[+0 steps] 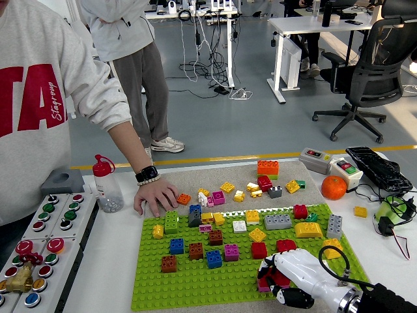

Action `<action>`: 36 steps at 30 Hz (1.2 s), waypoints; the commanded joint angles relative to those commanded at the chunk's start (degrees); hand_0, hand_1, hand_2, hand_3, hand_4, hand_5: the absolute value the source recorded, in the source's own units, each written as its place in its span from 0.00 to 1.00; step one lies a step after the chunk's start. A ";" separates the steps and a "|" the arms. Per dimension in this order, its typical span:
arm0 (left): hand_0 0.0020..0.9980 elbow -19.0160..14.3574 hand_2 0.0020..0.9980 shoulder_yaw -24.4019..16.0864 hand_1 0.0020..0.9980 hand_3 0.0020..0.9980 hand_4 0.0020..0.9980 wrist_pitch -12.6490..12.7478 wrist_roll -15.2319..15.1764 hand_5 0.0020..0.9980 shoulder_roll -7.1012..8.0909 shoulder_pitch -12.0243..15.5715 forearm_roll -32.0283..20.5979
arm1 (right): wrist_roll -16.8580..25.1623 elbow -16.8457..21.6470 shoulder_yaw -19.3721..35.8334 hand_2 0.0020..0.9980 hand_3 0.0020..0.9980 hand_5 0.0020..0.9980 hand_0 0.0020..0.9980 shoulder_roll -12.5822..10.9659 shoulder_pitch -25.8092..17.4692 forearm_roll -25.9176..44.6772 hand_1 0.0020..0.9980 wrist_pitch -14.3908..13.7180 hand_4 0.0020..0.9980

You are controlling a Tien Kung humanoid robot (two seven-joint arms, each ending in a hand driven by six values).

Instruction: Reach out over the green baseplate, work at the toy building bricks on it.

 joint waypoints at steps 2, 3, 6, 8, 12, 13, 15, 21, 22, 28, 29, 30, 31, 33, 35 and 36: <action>0.67 0.00 0.57 -0.04 0.61 0.45 0.24 0.00 0.01 1.00 0.00 -0.01 0.05 | 0.00 0.03 -0.04 0.60 0.57 0.15 0.46 -0.02 -0.02 0.01 0.57 0.02 0.34; 0.67 0.00 0.57 -0.05 0.61 0.45 0.24 0.00 0.01 1.00 0.01 -0.02 0.08 | 0.00 0.04 -0.05 0.60 0.57 0.15 0.46 -0.03 -0.02 0.01 0.57 0.04 0.34; 0.67 0.00 0.57 -0.07 0.61 0.45 0.24 0.01 0.03 1.00 0.01 -0.04 0.12 | 0.00 0.07 -0.07 0.60 0.57 0.15 0.46 -0.05 -0.02 0.03 0.57 0.08 0.34; 0.67 0.00 0.57 -0.08 0.61 0.45 0.24 0.01 0.04 1.00 0.02 -0.05 0.12 | 0.01 0.09 -0.09 0.60 0.57 0.15 0.46 -0.06 -0.03 0.06 0.57 0.09 0.34; 0.67 0.00 0.57 -0.11 0.61 0.45 0.24 0.01 0.07 1.00 0.01 -0.10 0.11 | 0.02 0.12 -0.15 0.60 0.57 0.15 0.46 -0.08 -0.06 0.16 0.57 0.10 0.34; 0.67 0.00 0.57 -0.10 0.61 0.45 0.24 0.01 0.07 1.00 0.02 -0.11 0.09 | 0.02 0.12 -0.15 0.60 0.57 0.15 0.46 -0.08 -0.06 0.18 0.57 0.10 0.34; 0.66 0.00 0.57 -0.10 0.61 0.45 0.24 0.00 0.08 1.00 0.01 -0.16 0.09 | 0.03 0.09 -0.11 0.60 0.57 0.15 0.46 -0.08 -0.06 0.22 0.58 0.11 0.34; 0.67 0.00 0.57 -0.10 0.61 0.45 0.24 -0.04 0.09 1.00 -0.01 -0.32 -0.01 | 0.05 0.07 -0.13 0.60 0.57 0.15 0.46 -0.10 -0.01 0.40 0.58 0.14 0.34; 0.67 0.00 0.57 -0.09 0.61 0.45 0.24 -0.04 0.09 1.00 -0.01 -0.33 -0.04 | 0.05 0.07 -0.17 0.60 0.57 0.15 0.46 -0.10 0.02 0.42 0.58 0.15 0.34; 0.66 0.00 0.57 -0.03 0.61 0.45 0.24 -0.05 0.04 1.00 -0.02 -0.49 -0.22 | 0.03 0.07 -0.25 0.60 0.57 0.15 0.47 -0.09 0.25 0.35 0.58 0.21 0.34; 0.66 0.00 0.57 -0.03 0.61 0.45 0.24 -0.05 0.04 1.00 -0.01 -0.50 -0.23 | 0.02 0.07 -0.26 0.60 0.57 0.15 0.47 -0.08 0.30 0.32 0.58 0.22 0.34; 0.66 0.00 0.57 -0.03 0.61 0.45 0.24 -0.06 0.04 1.00 -0.01 -0.52 -0.23 | -0.01 0.04 -0.26 0.60 0.57 0.15 0.47 -0.05 0.38 0.27 0.58 0.25 0.34; 0.66 0.00 0.57 -0.03 0.61 0.45 0.24 -0.06 0.03 1.00 -0.01 -0.53 -0.22 | -0.02 0.03 -0.26 0.60 0.57 0.15 0.47 -0.03 0.42 0.23 0.58 0.26 0.34; 0.66 0.00 0.56 0.02 0.61 0.45 0.24 -0.07 0.02 1.00 0.01 -0.56 -0.25 | -0.06 0.00 -0.20 0.60 0.57 0.14 0.47 0.06 0.53 0.13 0.57 0.30 0.34; 0.66 0.00 0.56 0.02 0.61 0.45 0.24 -0.07 0.01 1.00 0.03 -0.58 -0.27 | -0.10 -0.02 -0.14 0.60 0.57 0.14 0.47 0.14 0.62 0.05 0.57 0.37 0.34; 0.66 0.00 0.56 -0.01 0.61 0.45 0.24 -0.07 0.01 1.00 0.03 -0.58 -0.23 | -0.13 -0.02 -0.11 0.60 0.57 0.14 0.47 0.15 0.64 0.03 0.57 0.41 0.34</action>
